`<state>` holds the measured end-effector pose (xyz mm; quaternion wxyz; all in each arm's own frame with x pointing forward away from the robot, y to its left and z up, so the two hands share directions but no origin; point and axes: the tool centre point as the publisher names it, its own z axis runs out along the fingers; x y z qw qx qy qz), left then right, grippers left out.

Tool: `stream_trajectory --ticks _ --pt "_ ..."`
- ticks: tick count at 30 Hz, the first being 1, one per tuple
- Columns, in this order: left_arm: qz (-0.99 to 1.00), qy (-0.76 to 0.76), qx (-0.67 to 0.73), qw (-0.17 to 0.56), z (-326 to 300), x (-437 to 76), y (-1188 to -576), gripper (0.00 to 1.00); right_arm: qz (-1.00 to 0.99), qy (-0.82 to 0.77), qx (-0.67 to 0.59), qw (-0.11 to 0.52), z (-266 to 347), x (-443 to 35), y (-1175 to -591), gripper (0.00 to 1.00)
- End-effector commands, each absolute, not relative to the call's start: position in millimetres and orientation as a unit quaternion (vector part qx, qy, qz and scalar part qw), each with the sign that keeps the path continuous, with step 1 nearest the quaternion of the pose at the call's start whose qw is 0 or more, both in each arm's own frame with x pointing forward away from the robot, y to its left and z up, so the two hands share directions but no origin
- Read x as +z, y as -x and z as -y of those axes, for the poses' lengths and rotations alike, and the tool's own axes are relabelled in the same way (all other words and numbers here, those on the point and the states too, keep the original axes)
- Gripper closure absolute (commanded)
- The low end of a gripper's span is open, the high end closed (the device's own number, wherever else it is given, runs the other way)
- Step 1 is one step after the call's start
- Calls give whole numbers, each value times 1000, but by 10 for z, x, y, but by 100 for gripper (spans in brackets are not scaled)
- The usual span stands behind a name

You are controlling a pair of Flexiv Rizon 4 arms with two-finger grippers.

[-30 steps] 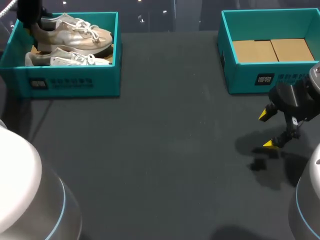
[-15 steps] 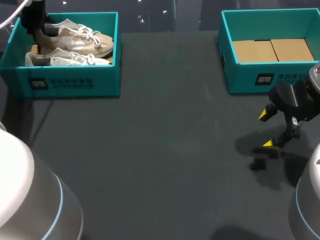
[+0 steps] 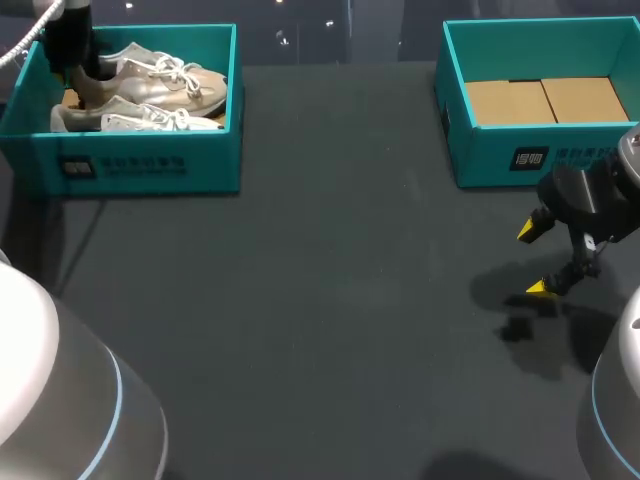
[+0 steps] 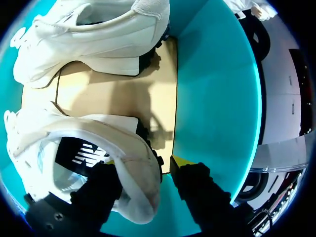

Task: Take the shoe out of the shoebox, open the shoe tongue, remove and reinsert the insole, then place the shoe into the shoebox

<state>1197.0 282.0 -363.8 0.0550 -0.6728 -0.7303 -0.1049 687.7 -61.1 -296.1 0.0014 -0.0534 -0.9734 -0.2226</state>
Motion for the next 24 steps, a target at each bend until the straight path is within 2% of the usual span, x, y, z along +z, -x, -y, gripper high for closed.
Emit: stream_trajectory --ticks 1,3,7,9,17,24 --pt "731 673 -102 40 -2841 -3522 -11942 36 974 54 -221 0 607 -2966 -6861 0" --pt "731 674 -99 32 -2829 -3432 -11916 30 974 54 -221 0 607 -2966 -6861 0" --pt "735 672 -95 15 -2796 -3245 -11869 7 974 54 -221 0 607 -2966 -6861 0" --pt "738 669 -87 5 -2769 -3134 -11844 0 974 54 -221 0 607 -2966 -6861 0" --pt "746 664 -52 -20 -2620 -2642 -11635 0 974 54 -221 0 607 -2966 -6861 0" --pt "736 676 -43 -14 -2579 -2347 -11169 0 974 54 -221 0 607 -2966 -6861 0"
